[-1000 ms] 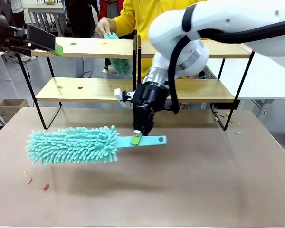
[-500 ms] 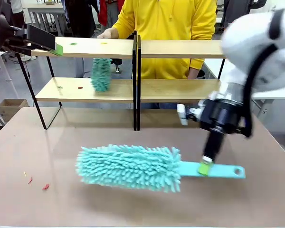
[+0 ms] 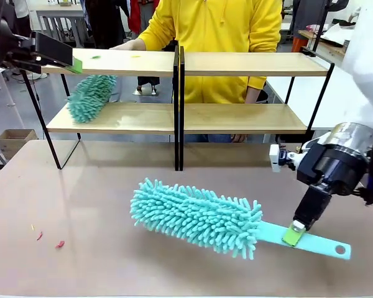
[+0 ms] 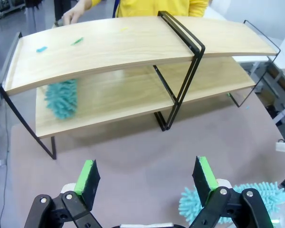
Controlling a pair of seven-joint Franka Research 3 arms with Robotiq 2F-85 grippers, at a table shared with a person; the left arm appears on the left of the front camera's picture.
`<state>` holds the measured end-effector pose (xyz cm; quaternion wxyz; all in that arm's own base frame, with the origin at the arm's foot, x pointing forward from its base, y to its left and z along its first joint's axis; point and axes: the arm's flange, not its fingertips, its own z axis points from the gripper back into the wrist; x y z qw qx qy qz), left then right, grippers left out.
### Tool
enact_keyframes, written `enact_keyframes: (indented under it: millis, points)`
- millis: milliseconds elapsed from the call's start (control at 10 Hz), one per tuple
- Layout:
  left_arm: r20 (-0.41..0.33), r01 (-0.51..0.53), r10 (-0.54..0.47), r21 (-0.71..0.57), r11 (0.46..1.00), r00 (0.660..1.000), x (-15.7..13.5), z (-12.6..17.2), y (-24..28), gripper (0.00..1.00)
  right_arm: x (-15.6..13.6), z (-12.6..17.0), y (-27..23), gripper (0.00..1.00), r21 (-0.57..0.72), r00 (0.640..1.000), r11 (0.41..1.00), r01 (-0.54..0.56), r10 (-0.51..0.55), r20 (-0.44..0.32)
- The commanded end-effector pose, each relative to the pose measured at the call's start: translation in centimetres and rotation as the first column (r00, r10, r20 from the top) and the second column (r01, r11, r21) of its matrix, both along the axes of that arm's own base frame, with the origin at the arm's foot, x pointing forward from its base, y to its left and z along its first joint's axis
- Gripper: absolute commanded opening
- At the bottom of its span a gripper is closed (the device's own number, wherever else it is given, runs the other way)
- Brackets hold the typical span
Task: Clean the shelves.
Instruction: Clean another randomly selected level of the Shelf with the Duster.
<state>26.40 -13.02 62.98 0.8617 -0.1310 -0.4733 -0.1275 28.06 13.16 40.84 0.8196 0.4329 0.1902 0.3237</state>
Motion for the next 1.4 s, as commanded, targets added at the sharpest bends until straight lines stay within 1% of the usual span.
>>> enact_keyframes:
  millis: [0,100,200,300,400,500,600,700,800,900,1000,1100,1200,1300]
  points:
    - [0.004,-0.003,0.003,0.001,1.000,1.000,-0.1,0.0,0.1,1.00,4.7,-0.7,1.3,0.12,-0.004,1.000,1.000,-0.021,0.021,-0.009]
    - [0.004,-0.003,0.003,0.001,1.000,1.000,-0.1,0.0,0.1,1.00,4.6,-0.2,-2.7,0.12,0.032,0.997,0.997,0.071,-0.071,0.012]
    - [0.004,-0.003,0.003,0.001,1.000,1.000,-0.1,0.0,0.1,1.00,2.8,1.0,-8.0,0.12,0.086,0.984,0.983,0.164,-0.169,0.063]
    - [0.004,-0.003,0.003,0.001,1.000,1.000,-0.1,0.0,0.1,1.00,0.5,2.7,-13.9,0.12,0.141,0.933,0.937,0.319,-0.337,0.128]
    - [0.004,-0.003,0.003,0.001,1.000,1.000,-0.1,0.0,0.1,1.00,-2.3,5.5,-20.2,0.12,0.184,0.826,0.854,0.486,-0.518,0.224]
    - [0.004,-0.003,0.003,0.001,1.000,1.000,-0.1,0.0,0.1,1.00,-4.2,8.7,-23.7,0.12,0.292,0.780,0.833,0.470,-0.546,0.306]
    - [0.004,-0.003,0.003,0.001,1.000,1.000,-0.1,0.0,0.1,1.00,-5.3,12.1,-25.7,0.12,0.335,0.750,0.826,0.453,-0.556,0.357]
    - [0.004,-0.003,0.003,0.001,1.000,1.000,-0.1,0.0,0.1,1.00,-6.0,15.5,-27.1,0.12,0.385,0.737,0.844,0.373,-0.522,0.430]
    - [0.004,-0.003,0.003,0.001,1.000,1.000,-0.1,0.0,0.1,1.00,-7.4,19.1,-28.6,0.12,0.441,0.698,0.855,0.271,-0.490,0.522]
    - [0.004,-0.003,0.003,0.001,1.000,1.000,-0.1,0.0,0.1,1.00,-8.2,21.4,-30.0,0.12,0.465,0.639,0.854,0.232,-0.494,0.589]
    - [0.004,-0.003,0.003,0.001,1.000,1.000,-0.1,0.0,0.1,1.00,-8.2,22.2,-31.3,0.12,0.416,0.517,0.840,0.350,-0.543,0.662]
    - [0.004,-0.003,0.003,0.001,1.000,1.000,-0.1,0.0,0.1,1.00,-6.8,21.3,-30.3,0.12,0.369,0.423,0.761,0.534,-0.618,0.663]
    - [0.004,-0.003,0.003,0.001,1.000,1.000,-0.1,0.0,0.1,1.00,-9.7,23.0,-30.2,0.12,0.418,0.610,0.853,0.311,-0.517,0.601]
    - [0.004,-0.003,0.003,0.001,1.000,1.000,-0.1,0.0,0.1,1.00,-9.7,23.0,-30.2,0.12,0.418,0.610,0.853,0.311,-0.517,0.601]
